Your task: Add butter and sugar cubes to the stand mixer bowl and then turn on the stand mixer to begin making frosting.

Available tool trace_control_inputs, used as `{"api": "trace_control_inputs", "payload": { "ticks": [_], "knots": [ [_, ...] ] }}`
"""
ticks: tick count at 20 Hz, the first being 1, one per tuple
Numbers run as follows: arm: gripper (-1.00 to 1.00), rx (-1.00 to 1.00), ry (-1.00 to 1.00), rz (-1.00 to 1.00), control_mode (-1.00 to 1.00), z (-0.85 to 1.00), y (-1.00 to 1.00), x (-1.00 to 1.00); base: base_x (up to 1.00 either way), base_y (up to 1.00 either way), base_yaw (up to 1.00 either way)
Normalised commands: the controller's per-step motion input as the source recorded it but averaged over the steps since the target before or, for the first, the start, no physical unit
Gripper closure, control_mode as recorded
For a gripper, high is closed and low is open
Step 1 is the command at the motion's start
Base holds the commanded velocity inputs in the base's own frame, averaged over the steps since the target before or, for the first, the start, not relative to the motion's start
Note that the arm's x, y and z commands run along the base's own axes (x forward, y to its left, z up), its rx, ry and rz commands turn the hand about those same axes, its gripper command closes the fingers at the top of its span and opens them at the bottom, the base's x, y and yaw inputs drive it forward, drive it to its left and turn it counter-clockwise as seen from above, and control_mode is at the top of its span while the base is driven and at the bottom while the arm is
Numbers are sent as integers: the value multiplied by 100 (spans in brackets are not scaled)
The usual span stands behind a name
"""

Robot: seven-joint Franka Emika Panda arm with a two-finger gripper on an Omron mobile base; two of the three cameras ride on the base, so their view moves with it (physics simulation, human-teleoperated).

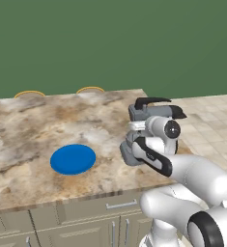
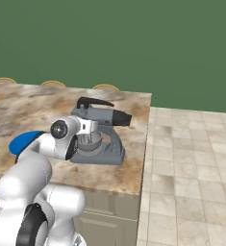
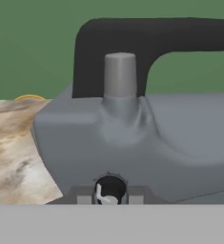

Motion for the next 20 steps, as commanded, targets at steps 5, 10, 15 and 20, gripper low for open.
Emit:
{"api": "trace_control_inputs", "payload": {
  "ticks": [5,10,15,20],
  "knots": [
    [100,17,9,-3,-100,0,-10,0,0,0,0],
    [100,11,1,-6,-100,0,-1,0,0,0,0],
    [100,11,0,-8,-100,0,0,0,0,0,0],
    [100,14,0,-7,-100,0,0,0,0,0,0]
  ]
}}
